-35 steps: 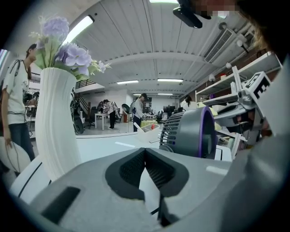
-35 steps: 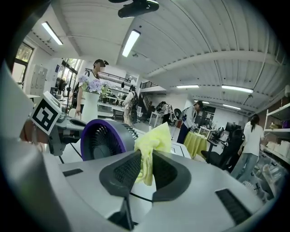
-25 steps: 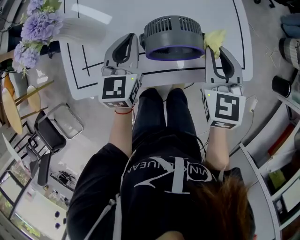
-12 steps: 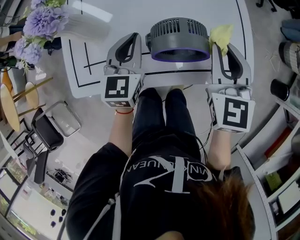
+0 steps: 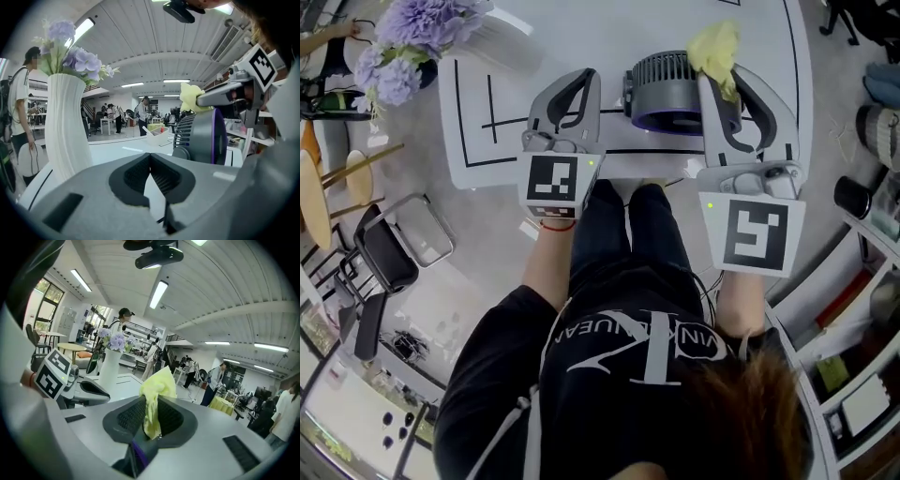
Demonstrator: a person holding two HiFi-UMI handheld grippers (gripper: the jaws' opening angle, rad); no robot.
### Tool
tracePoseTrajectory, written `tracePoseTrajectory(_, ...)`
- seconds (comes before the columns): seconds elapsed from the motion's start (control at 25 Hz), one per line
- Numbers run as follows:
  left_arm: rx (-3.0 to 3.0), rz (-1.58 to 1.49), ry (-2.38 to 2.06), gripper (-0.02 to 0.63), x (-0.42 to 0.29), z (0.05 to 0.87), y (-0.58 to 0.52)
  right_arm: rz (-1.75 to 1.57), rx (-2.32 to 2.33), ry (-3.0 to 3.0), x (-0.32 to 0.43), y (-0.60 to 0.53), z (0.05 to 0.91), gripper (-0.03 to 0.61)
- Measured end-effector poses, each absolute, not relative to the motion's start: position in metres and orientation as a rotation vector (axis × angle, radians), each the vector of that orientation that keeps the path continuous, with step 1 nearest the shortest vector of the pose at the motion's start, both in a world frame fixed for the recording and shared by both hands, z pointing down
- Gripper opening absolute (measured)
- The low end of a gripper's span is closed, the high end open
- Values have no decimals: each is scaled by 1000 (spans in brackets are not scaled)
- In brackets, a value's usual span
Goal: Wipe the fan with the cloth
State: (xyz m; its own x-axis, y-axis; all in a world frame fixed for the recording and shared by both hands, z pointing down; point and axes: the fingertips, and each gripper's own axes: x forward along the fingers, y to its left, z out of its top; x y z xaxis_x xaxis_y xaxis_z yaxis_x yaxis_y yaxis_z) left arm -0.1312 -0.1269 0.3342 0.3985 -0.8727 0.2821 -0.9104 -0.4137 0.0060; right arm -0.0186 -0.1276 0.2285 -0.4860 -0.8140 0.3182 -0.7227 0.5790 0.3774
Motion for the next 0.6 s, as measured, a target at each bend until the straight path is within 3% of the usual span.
tracePoseTrajectory(0.6, 2432, 312, -1649, 5, -168, 332, -125, -455, 756, -2061, -101, -117, 260, 66)
